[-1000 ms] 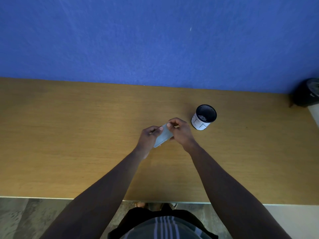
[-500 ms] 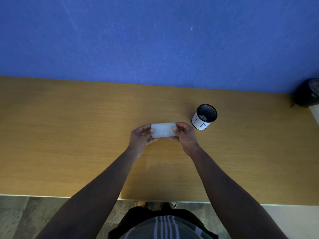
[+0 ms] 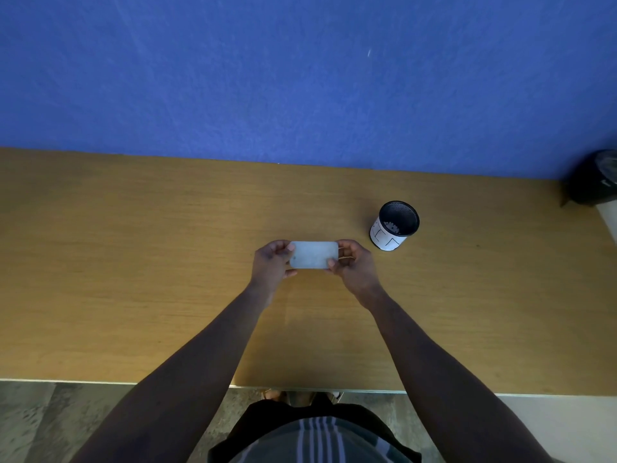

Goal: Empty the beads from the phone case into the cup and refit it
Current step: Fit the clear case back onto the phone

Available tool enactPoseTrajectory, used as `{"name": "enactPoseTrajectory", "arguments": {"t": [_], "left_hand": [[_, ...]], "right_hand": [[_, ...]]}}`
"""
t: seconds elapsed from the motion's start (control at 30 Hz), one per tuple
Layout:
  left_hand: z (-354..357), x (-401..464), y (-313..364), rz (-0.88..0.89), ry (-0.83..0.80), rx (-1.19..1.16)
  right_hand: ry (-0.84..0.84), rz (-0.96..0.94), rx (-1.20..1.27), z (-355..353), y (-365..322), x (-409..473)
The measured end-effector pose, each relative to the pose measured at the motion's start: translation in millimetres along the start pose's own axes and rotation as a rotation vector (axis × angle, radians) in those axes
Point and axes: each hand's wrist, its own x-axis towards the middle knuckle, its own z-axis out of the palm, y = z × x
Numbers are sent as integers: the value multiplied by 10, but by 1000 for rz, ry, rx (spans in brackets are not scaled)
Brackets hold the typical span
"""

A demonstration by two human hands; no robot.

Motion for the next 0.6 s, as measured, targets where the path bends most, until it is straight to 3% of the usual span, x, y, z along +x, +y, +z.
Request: {"name": "enactPoseTrajectory", "arguments": {"t": [0.23,0.4,0.5,0.6], "left_hand": [[46,-4,17,46,72,89],[70,-46,23,100,37,156],[59,-83,0,186,-20,217],[60,-118,3,140,-48,182]], "right_hand": [[15,-55,-127,41,31,-9],[29,-61,-158,40,70,-13],[-45,-48,-193,21,62,-5],[-70,-42,-169,27,47,-4]]}}
